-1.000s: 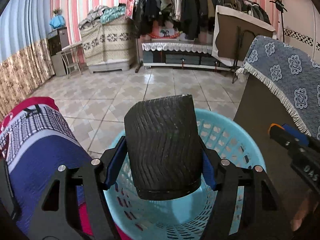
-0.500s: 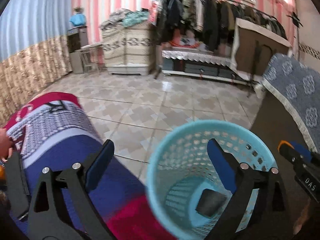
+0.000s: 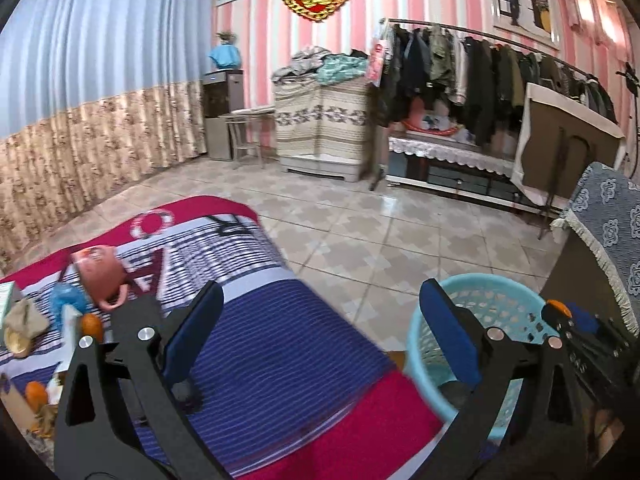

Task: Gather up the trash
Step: 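Open the left tool dropping the black cup while the right tool drops the orange lid, then move both open tools back over the bed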

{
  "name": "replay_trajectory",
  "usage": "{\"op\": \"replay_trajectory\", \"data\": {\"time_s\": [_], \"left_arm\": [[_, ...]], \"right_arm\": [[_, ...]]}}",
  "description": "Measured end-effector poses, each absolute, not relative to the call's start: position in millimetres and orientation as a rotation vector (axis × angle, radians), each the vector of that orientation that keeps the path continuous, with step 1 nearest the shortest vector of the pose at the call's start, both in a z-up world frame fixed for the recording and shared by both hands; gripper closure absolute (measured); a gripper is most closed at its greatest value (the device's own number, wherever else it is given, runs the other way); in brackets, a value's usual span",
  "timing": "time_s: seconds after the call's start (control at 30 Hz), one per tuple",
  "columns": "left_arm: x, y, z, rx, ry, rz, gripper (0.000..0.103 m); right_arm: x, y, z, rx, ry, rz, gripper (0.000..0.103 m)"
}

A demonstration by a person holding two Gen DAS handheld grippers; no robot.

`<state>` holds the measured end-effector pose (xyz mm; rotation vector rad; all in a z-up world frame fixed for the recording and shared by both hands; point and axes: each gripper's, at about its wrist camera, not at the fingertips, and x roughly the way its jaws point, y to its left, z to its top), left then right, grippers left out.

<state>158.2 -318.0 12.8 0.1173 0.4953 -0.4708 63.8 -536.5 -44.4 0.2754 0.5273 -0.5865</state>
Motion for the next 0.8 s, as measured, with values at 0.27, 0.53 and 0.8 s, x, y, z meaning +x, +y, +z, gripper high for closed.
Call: {"op": "replay_trajectory", "data": {"time_s": [0.27, 0.53, 0.8], "left_arm": [[147, -267, 13, 0.107, 0.497, -0.385, 0.008], [138, -227, 16, 0.078, 0.494, -0.334, 0.008], [123, -193, 30, 0.052, 0.456, -0.283, 0.007]], "right_arm": [[74, -532, -46, 0.260, 0.524, -0.601, 0.031], [70, -516, -35, 0.219, 0.501, -0.577, 0.016], [61, -490, -16, 0.200, 0.445, -0.526, 0.012]]}}
